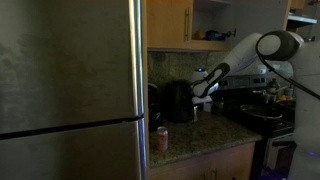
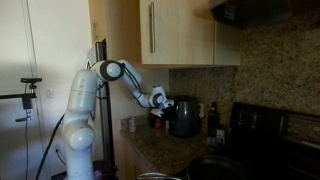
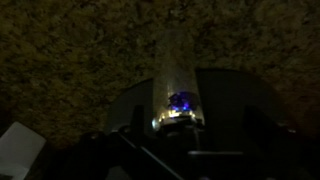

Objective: Push in the basket of the air fryer

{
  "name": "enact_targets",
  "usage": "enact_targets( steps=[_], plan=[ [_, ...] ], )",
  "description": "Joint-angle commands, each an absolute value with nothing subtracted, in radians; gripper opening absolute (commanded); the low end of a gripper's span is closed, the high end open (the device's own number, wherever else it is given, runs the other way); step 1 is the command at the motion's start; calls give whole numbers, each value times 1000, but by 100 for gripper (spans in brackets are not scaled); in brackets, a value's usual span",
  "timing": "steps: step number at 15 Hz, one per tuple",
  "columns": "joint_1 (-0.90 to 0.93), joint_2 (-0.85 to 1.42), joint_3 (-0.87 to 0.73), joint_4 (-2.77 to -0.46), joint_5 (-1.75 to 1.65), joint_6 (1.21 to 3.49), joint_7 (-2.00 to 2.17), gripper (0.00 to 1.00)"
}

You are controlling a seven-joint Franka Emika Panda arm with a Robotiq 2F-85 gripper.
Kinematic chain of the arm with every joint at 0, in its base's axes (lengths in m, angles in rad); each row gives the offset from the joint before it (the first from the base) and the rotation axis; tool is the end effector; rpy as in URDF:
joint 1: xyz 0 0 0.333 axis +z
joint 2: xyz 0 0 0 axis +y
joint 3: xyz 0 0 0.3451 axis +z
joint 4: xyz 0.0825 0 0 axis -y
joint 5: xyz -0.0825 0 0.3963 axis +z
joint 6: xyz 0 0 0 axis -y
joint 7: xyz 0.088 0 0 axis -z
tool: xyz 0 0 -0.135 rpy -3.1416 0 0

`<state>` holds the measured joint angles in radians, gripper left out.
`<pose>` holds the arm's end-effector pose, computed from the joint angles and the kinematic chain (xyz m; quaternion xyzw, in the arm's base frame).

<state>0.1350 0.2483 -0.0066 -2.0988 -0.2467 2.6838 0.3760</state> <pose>0.6268 0.0858 0.3297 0.9832 -0.0216 0.1791 0.0291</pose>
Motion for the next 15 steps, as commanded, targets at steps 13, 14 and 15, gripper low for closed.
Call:
enact_targets(
  steps=[13,14,15],
  plan=[
    [169,-103,8,-2324,-500,2408,624,100],
    [161,-146,24,-2360,-459,2399,579,100],
    [159,-195,37,-2402,-408,2404,536,100]
  ],
)
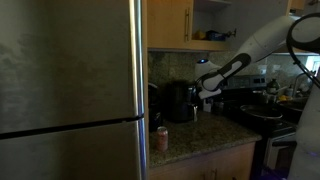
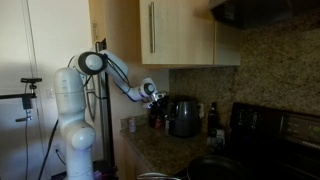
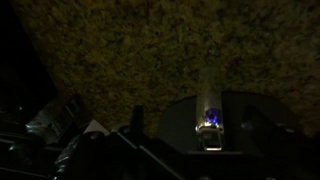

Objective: Push in the basket of the air fryer

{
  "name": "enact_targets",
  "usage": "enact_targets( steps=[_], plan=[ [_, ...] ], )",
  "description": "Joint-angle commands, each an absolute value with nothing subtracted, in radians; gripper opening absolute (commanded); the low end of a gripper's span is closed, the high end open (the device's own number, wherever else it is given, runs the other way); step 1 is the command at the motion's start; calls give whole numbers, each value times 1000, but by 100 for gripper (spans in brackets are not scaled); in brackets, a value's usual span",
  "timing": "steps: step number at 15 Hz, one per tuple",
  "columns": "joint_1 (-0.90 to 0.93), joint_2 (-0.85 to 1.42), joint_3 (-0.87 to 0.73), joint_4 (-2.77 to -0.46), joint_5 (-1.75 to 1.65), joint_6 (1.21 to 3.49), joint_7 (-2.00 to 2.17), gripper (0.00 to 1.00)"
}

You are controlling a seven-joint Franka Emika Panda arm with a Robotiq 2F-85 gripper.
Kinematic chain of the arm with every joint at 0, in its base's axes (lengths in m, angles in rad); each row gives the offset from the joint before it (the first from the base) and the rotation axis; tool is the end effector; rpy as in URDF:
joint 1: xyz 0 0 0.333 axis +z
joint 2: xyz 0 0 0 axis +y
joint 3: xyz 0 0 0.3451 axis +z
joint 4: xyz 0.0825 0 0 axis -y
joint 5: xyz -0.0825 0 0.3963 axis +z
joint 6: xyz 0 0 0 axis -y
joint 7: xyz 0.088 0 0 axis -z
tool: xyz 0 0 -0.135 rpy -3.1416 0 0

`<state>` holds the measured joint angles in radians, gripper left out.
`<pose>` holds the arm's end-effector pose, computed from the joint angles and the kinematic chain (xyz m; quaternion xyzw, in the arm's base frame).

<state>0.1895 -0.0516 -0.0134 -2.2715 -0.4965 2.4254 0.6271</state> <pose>0.5389 0.0851 0.3960 0.9774 -0.0521 0.1616 0.1260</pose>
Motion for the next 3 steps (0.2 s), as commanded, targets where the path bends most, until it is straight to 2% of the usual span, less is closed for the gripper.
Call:
enact_targets(
  steps=[1,2,3],
  plan=[
    [157,-234,42,-2440,-344,2413,474,100],
    [134,-131,65,-2340,-407,2418,558,100],
    [128,-159,78,-2363,-389,2418,542,100]
  ],
)
